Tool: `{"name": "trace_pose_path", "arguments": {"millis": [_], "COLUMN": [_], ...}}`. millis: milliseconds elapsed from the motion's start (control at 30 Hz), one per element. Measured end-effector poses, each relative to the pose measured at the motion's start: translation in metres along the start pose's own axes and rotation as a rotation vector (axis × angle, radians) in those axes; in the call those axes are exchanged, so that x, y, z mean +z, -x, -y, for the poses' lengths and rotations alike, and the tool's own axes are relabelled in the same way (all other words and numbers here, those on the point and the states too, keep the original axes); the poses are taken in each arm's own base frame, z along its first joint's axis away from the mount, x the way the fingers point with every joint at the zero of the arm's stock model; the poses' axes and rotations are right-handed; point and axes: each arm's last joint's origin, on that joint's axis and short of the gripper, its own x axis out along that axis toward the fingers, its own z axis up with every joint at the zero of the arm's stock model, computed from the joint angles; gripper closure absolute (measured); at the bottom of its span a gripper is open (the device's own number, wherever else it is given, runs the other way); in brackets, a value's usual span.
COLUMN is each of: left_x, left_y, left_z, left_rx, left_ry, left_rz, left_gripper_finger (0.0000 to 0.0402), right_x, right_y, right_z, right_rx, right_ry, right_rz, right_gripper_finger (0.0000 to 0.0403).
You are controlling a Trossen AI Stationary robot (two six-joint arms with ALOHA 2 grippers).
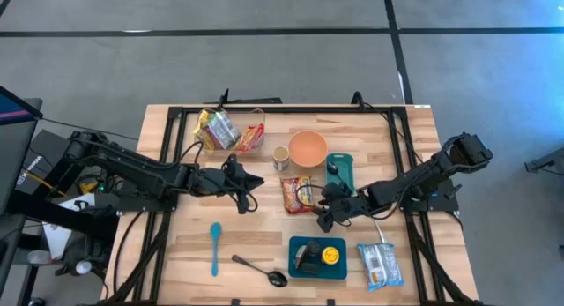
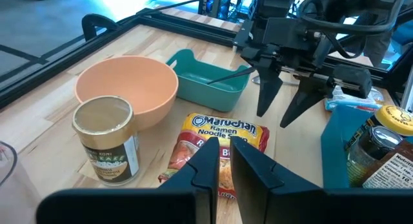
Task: Pick & Place Food Item
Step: Put the red noodle pack into the transparent bin
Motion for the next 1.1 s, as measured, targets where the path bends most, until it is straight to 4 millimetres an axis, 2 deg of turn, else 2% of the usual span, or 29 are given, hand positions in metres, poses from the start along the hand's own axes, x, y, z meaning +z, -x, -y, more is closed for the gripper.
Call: {"name": "trace_pose_path", "arguments": {"millis": [133, 367, 500, 867, 1100], "left_x": [0.0, 0.0, 0.0, 0.001, 0.001], "left_y": [0.0, 0.0, 0.0, -0.001, -0.001], "left_z": [0.0, 0.0, 0.0, 0.001, 0.001], "left_rx": [0.0, 0.0, 0.0, -0.003, -0.003], "left_ry": [0.002, 0.003, 0.003, 0.008, 0.008], "left_rz": [0.0, 0.002, 0.001, 0.009, 0.01], "left_gripper_finger": [0.0371, 0.0371, 0.0371, 0.0371, 0.0371], "right_x": [-0.003, -0.02, -0.022, -0.01, -0.006], "right_y": [0.0, -0.029, -0.039, -0.029, -0.034], "right_z": [-0.002, -0.005, -0.003, -0.003, 0.003], "right_rx": [-0.006, -0.019, -0.046, -0.03, -0.053], "right_ry": [-0.006, 0.016, 0.018, 0.034, -0.003], "right_rz": [0.008, -0.001, -0.011, 0.021, 0.022], "right_gripper_finger": [0.0214, 0.0214, 0.0214, 0.0216, 0.0241]}}
